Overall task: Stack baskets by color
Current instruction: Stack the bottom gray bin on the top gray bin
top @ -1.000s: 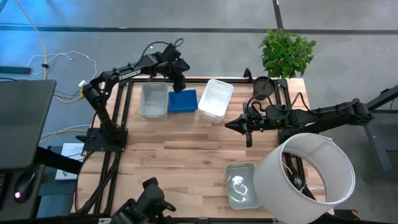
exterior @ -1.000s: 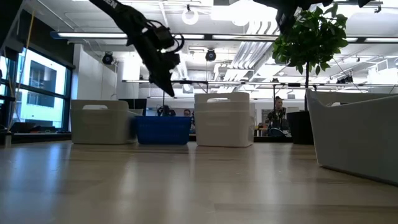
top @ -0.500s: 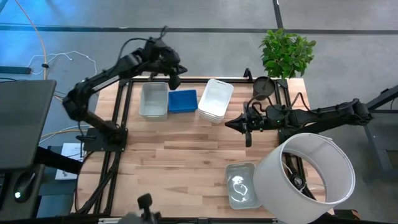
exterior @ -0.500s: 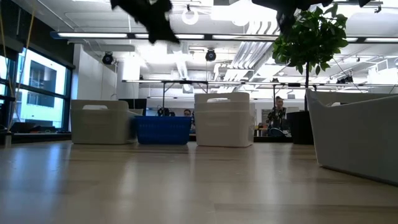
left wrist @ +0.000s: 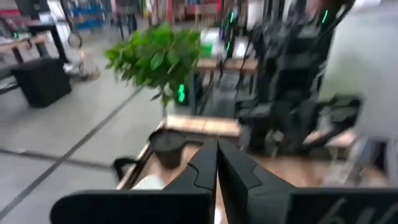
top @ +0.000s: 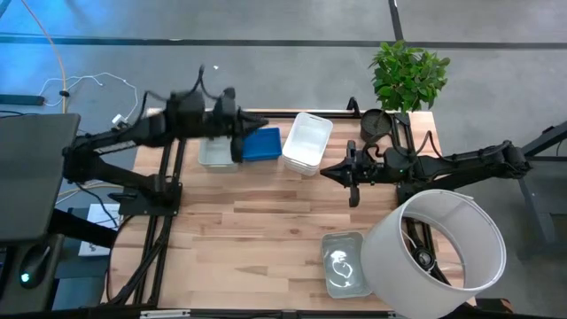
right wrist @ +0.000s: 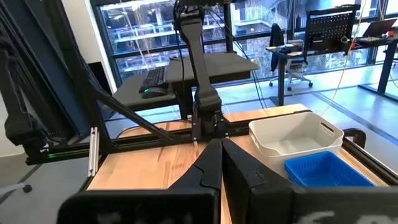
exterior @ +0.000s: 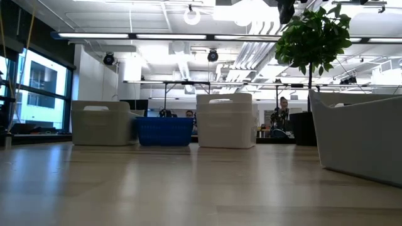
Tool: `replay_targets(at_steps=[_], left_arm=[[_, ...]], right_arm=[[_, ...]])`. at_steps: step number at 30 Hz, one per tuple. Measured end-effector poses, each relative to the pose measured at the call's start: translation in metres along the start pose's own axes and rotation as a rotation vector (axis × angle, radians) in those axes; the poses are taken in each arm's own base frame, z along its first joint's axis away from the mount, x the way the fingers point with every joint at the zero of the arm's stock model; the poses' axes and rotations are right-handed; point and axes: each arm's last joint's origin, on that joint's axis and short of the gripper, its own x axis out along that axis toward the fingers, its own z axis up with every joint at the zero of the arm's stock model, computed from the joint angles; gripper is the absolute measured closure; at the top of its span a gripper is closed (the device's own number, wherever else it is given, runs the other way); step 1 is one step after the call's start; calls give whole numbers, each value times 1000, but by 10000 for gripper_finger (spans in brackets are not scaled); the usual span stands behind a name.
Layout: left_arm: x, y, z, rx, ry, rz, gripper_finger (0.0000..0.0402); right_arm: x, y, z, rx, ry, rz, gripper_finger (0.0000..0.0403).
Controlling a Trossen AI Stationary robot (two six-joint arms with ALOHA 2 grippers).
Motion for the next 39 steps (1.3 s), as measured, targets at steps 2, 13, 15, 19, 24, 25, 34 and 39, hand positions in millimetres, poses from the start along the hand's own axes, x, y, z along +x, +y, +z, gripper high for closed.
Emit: replay_targets(at_steps=[2, 13, 15, 19, 24, 25, 34, 39], left_arm=[[-3, -14, -17, -59, -79, -23, 401], [-34, -71, -87, -153, -129, -131, 401], [-37, -74, -94, -153, -125, -108, 401], [-42, -78, -107, -163, -134, -101, 401], [-46, -81, -115, -154, -180, -139, 401], [-47, -81, -115, -150, -183, -140, 401], [-50, -80, -110, -162, -227, -153, 401], [-50, -80, -109, -180, -228, -156, 401]], right_arm=[[0, 0, 0, 0, -1, 6, 403], [0, 2, 0, -15, -1, 51, 403], [0, 2, 1, -17, -7, 52, 403], [0, 2, 2, -12, -19, 53, 403], [0, 2, 2, -9, -19, 53, 403], [0, 2, 2, -8, -19, 52, 403], [0, 2, 2, -16, -20, 43, 403], [0, 2, 2, -32, -20, 42, 403]])
